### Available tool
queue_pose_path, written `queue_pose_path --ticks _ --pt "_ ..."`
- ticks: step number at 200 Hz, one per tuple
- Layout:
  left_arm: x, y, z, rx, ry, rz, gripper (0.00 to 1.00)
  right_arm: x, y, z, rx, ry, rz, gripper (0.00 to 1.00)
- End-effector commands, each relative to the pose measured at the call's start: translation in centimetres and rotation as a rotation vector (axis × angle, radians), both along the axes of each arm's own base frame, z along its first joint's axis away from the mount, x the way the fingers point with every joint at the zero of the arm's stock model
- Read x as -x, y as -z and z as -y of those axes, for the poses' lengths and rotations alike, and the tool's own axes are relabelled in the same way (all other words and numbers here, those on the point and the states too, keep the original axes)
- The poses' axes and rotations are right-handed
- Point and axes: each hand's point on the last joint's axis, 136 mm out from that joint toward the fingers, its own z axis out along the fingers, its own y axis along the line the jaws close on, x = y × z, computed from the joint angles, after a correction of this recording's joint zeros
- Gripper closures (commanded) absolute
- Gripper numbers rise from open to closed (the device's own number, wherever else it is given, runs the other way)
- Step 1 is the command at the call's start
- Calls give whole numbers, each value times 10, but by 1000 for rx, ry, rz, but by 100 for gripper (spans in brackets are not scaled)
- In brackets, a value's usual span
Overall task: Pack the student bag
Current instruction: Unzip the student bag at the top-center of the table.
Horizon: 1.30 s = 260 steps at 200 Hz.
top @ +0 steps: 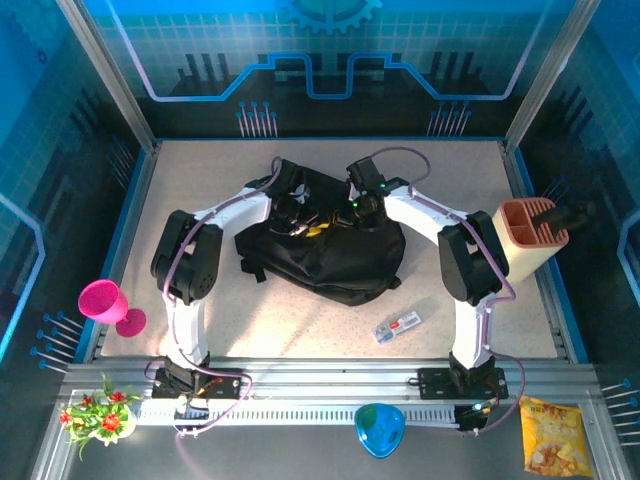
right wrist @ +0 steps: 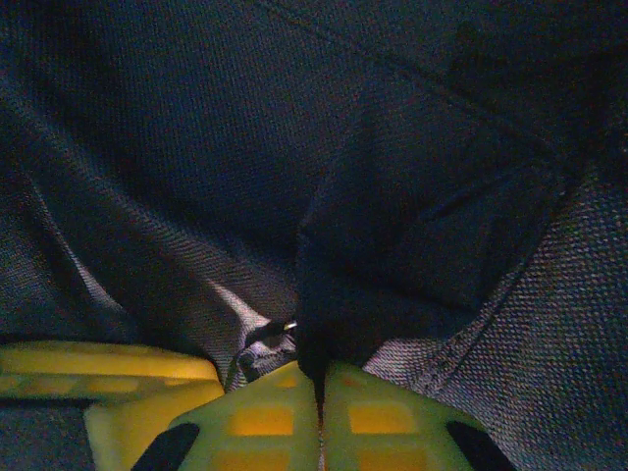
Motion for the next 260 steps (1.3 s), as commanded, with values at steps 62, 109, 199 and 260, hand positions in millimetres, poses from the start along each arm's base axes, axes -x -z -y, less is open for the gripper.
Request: queue_pose_path --ticks 62,109,199,260 --pt "-2 19 17 -31 52 -25 71 27 35 28 70 45 -116 93" --pt "-22 -2 28 44 24 53 93 28 36 29 65 45 -117 94" --pt "-29 -40 13 43 -3 232 100 24 16 25 -18 38 -40 92" --pt "-30 -45 5 20 -14 287 100 18 -5 18 -83 19 20 89"
